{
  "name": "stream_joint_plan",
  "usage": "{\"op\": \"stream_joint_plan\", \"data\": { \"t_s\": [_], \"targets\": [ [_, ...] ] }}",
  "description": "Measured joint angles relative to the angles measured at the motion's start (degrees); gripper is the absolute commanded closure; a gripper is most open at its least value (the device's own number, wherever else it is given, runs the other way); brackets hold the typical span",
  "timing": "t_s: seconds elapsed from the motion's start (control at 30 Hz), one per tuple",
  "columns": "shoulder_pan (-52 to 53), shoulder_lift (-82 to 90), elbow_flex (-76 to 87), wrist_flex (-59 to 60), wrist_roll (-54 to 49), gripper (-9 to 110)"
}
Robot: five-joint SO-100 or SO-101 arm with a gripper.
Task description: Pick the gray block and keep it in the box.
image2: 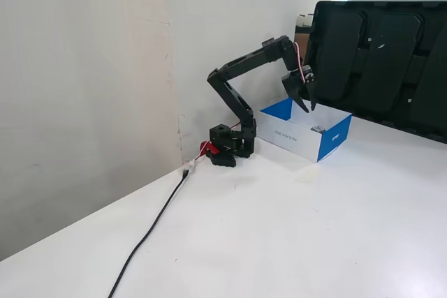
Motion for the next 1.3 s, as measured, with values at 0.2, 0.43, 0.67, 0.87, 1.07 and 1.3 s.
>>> {"op": "stream_joint_plan", "data": {
  "t_s": [0.2, 0.43, 0.67, 0.87, 1.07, 1.3],
  "targets": [
    [16.87, 20.13, 18.28, -7.73, -2.99, 101],
    [33.05, 36.56, 40.78, -19.25, -13.18, 101],
    [40.34, 43.15, 54.76, -32.61, -17.58, 101],
    [40.52, 65.65, 69.26, -31.99, -19.34, 101],
    [40.25, 67.59, 74.53, -27.16, -20.74, 101],
    [44.47, 67.59, 75.59, -26.63, -20.74, 101]
  ]
}}
